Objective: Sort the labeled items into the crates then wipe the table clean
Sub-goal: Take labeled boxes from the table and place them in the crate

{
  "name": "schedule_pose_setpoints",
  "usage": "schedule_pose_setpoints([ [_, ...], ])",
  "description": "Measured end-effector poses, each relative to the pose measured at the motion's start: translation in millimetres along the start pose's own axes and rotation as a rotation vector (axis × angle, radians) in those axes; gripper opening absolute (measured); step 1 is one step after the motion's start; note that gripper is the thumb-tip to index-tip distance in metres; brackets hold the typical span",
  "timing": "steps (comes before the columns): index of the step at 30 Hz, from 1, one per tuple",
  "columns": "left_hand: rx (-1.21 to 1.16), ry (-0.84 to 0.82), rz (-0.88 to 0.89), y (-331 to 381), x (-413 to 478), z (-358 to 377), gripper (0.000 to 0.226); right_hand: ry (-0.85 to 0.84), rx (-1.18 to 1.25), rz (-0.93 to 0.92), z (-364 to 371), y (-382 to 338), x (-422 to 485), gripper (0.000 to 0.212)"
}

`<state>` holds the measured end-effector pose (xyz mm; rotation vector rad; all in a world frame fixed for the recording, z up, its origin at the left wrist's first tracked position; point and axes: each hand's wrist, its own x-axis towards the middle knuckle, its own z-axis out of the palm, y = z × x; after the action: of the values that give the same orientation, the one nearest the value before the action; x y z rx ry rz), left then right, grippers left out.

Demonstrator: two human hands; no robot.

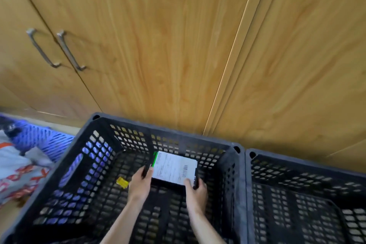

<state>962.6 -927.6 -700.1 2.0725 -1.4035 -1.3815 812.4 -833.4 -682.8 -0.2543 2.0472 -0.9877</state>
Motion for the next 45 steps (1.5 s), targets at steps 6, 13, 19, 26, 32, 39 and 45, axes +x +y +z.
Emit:
schedule_pose_setpoints([
  [6, 0.034, -0.092, -0.037, -36, 23, 27, 0.037, 0.019, -0.006, 0.083, 23, 57, 27, 0.047],
  [13, -0.138, -0.066, -0.055, -27, 52, 39, 0.019, 0.012, 0.099, 0.078, 23, 33, 38, 0.058],
  [19, -0.317, -0.041, -0.117, -39, 46, 51, 0.048, -0.031, 0.116, 0.078, 23, 47, 48, 0.040],
  [26, -0.234, -0.009, -0.080, -27, 44, 36, 0.075, -0.081, 0.136, 0.071, 21, 35, 51, 0.080],
  [32, -0.115, 0.113, 0.171, 16, -20, -14, 0.049, -0.195, -0.003, -0.041, -34, -10, 10, 0.076],
  [39, -0.006, -0.028, 0.147, 62, -146, -79, 0.035, -0.309, -0.220, -0.134, -121, -77, -91, 0.068],
  [45, -0.077, -0.077, 0.064, 137, -263, -163, 0.023, -0.365, -0.257, -0.106, -213, -177, -218, 0.064],
])
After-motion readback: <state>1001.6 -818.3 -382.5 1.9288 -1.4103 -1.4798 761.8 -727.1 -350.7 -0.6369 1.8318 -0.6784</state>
